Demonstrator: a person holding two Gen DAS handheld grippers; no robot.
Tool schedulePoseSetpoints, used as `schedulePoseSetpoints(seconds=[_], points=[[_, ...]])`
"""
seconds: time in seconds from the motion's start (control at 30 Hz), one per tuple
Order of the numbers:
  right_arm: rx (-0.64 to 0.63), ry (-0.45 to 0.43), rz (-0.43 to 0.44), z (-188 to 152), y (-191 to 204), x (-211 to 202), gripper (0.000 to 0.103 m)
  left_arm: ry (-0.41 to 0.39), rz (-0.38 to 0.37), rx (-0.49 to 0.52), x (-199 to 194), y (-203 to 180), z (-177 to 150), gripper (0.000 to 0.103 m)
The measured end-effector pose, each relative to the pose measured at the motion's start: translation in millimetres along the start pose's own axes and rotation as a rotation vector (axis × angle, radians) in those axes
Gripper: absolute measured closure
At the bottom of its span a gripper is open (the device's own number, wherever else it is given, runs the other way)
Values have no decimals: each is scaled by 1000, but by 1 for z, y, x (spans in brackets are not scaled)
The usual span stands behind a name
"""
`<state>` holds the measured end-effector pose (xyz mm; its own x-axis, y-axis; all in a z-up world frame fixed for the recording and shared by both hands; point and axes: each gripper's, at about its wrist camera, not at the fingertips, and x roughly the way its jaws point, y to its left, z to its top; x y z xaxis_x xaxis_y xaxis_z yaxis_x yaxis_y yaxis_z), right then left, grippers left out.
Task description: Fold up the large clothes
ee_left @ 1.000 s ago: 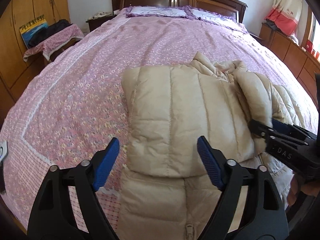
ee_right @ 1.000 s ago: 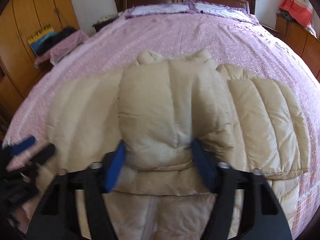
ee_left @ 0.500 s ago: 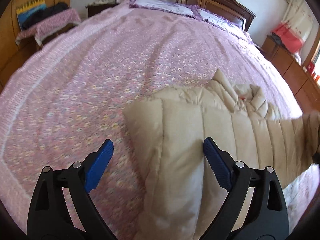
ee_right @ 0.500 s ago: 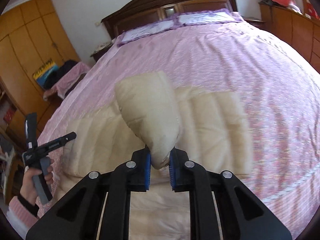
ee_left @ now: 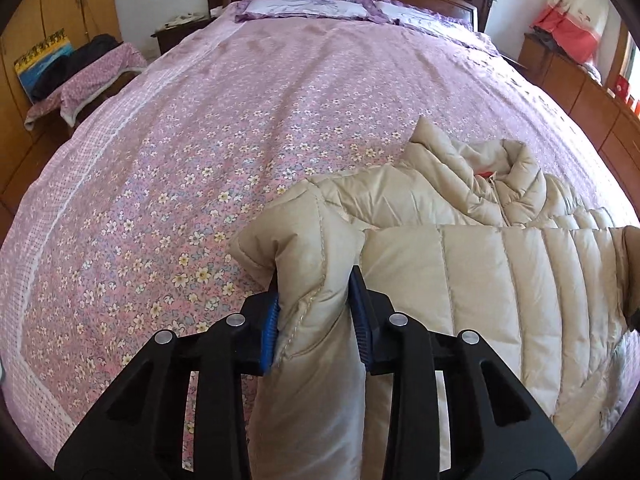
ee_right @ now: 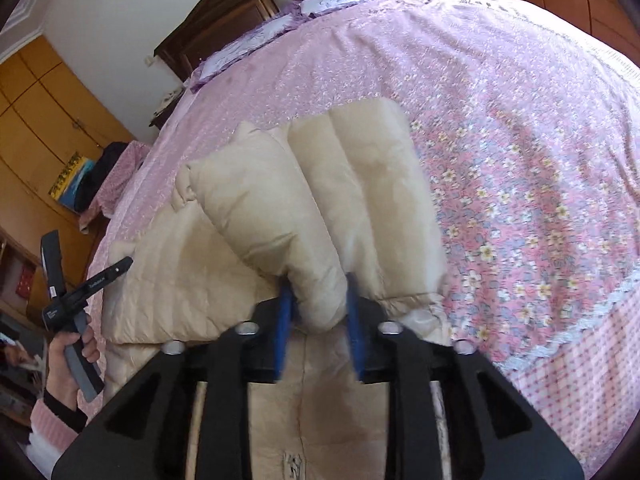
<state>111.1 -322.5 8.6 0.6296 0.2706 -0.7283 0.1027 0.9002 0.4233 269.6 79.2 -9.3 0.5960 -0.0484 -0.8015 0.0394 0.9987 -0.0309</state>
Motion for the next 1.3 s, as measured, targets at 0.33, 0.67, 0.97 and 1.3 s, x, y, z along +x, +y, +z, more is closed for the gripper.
schedulePoseSetpoints(seconds=[0.33, 0.67, 0.97, 1.3], points=[[-170, -155, -116, 20, 27, -39, 37, -30, 39, -11, -12, 6, -3, 39], [-161, -22, -205, 22, -5, 46, 47, -66, 212, 16, 3, 23, 2, 17], [-190, -15, -211, 21, -2, 45, 47, -91, 205, -89, -16, 49, 3, 18], [-260, -97, -212, 9, 15, 13, 49, -150, -24, -22, -53, 6, -33, 57]])
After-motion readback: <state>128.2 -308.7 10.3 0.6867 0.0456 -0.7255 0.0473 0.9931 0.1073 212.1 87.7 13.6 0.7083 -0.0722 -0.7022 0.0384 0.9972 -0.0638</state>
